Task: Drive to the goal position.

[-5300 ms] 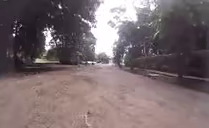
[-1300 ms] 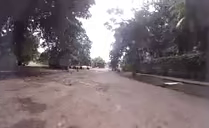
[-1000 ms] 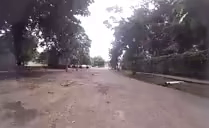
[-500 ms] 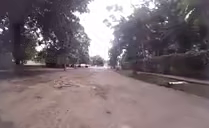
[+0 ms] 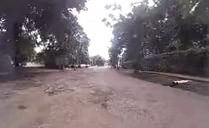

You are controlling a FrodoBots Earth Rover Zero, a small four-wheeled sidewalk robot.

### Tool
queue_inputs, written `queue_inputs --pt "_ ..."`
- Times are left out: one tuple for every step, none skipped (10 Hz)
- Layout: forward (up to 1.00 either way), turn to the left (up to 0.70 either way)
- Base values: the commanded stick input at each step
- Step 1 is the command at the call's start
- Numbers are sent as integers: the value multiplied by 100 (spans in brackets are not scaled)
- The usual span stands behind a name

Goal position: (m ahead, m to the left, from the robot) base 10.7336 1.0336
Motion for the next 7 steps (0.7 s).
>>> queue_inputs --pt "70 0" --pt "70 0" --pt "70 0" --pt "70 0" --pt "70 0" --pt "70 0" --pt "70 0"
